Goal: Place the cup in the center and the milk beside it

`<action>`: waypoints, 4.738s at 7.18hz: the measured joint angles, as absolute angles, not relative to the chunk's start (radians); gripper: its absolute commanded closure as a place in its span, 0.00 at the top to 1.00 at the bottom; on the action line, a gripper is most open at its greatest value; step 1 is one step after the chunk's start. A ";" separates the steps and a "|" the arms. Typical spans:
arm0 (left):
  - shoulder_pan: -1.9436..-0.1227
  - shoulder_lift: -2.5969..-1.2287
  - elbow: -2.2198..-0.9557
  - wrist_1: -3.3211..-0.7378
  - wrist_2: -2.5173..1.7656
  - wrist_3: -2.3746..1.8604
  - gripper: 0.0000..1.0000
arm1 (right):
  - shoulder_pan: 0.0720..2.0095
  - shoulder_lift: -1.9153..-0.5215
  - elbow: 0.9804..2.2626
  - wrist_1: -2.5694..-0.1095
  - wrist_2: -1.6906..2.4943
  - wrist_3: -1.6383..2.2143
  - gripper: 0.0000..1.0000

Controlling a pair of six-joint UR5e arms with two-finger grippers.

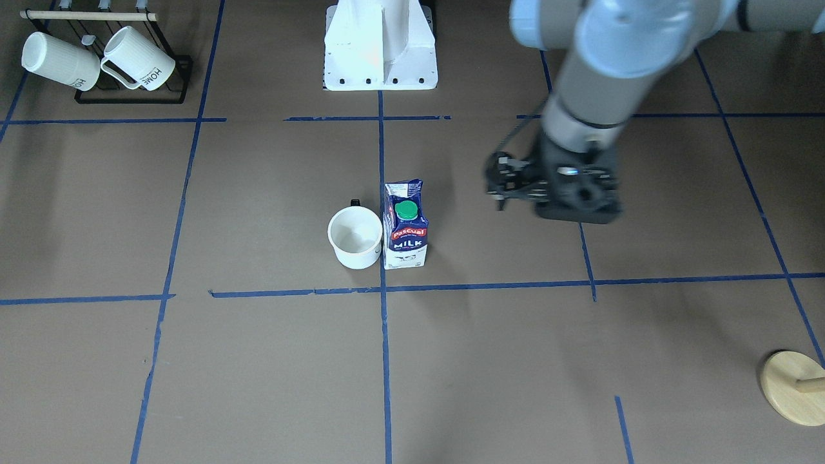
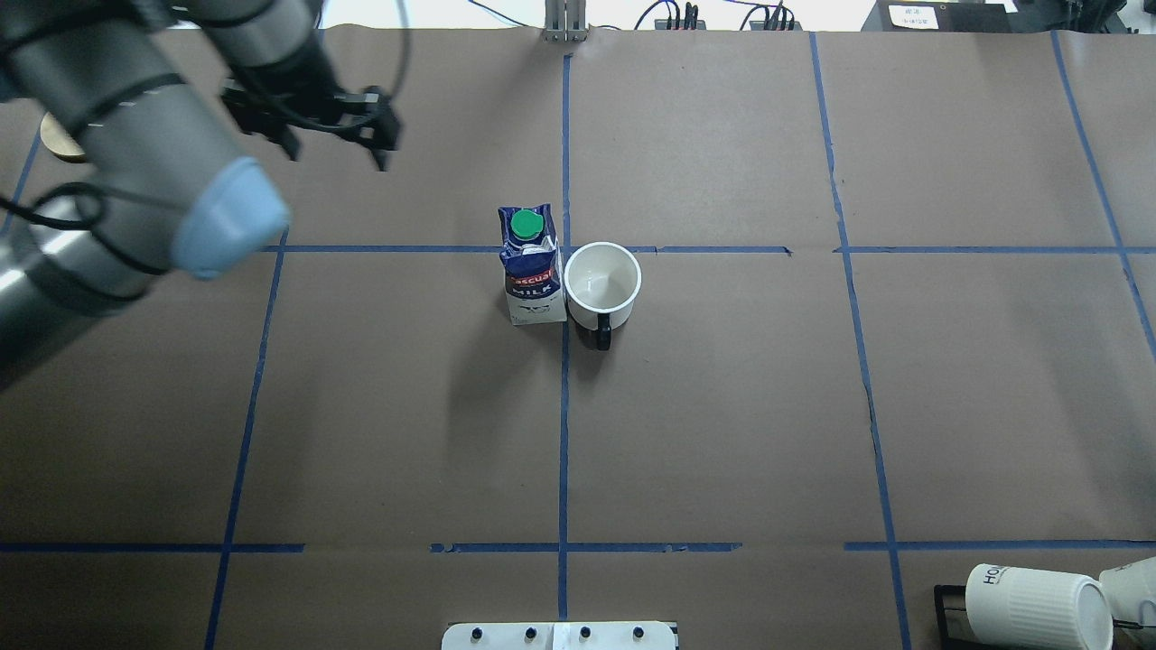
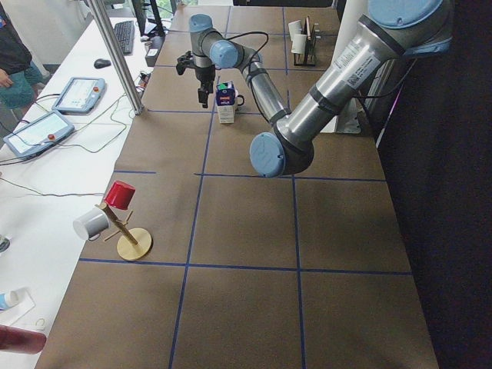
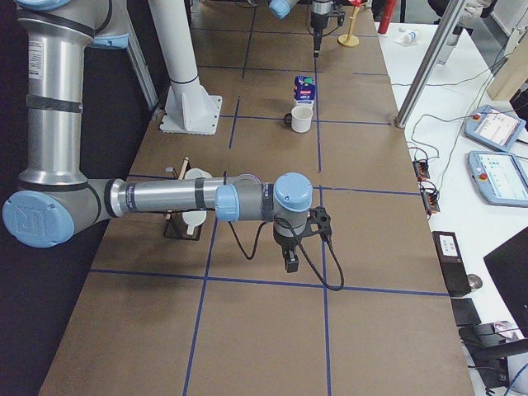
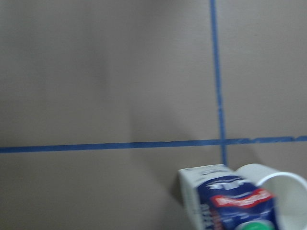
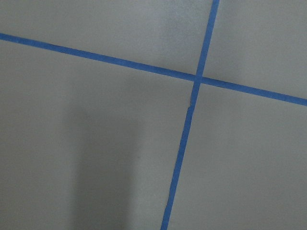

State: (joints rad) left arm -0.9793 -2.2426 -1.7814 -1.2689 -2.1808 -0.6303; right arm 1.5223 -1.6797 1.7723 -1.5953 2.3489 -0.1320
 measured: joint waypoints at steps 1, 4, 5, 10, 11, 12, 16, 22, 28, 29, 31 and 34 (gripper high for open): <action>-1.063 -2.128 -1.818 -1.268 -2.236 -0.470 1.00 | 1.522 -1.679 1.772 -1.595 2.347 -0.129 0.98; -1.307 -1.811 -1.828 -1.289 -2.313 0.010 1.00 | 1.518 -1.678 1.773 -1.594 2.345 -0.080 0.98; -1.366 -1.730 -1.815 -1.306 -2.325 0.092 1.00 | 1.518 -1.678 1.773 -1.594 2.345 -0.076 0.99; -1.469 -1.504 -1.700 -1.531 -2.365 0.067 1.00 | 1.517 -1.678 1.773 -1.594 2.349 -0.071 0.98; -1.475 -1.502 -1.695 -1.536 -2.364 0.032 1.00 | 1.517 -1.678 1.773 -1.594 2.350 -0.071 0.98; -1.478 -1.502 -1.695 -1.538 -2.364 0.017 1.00 | 1.517 -1.678 1.774 -1.594 2.351 -0.071 0.98; -1.479 -1.500 -1.696 -1.537 -2.354 0.005 1.00 | 1.517 -1.678 1.773 -1.595 2.352 -0.070 0.99; -1.477 -1.503 -1.693 -1.533 -2.353 0.012 1.00 | 1.506 -1.678 1.773 -1.594 2.346 -0.060 0.96; -1.477 -1.502 -1.692 -1.529 -2.353 0.012 1.00 | 1.496 -1.678 1.774 -1.594 2.345 -0.043 0.95; -1.477 -1.502 -1.692 -1.529 -2.353 0.012 1.00 | 1.496 -1.678 1.774 -1.594 2.345 -0.043 0.95; -1.477 -1.502 -1.692 -1.528 -2.353 0.012 1.00 | 1.496 -1.678 1.775 -1.594 2.345 -0.043 0.94; -1.477 -1.502 -1.692 -1.526 -2.353 0.012 1.00 | 1.496 -1.677 1.777 -1.594 2.346 -0.042 0.94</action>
State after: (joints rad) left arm -1.4772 -1.5018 -1.6920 -1.5264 -2.3531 0.0123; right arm 1.4956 -1.6768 1.7766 -1.5938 2.3465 -0.0420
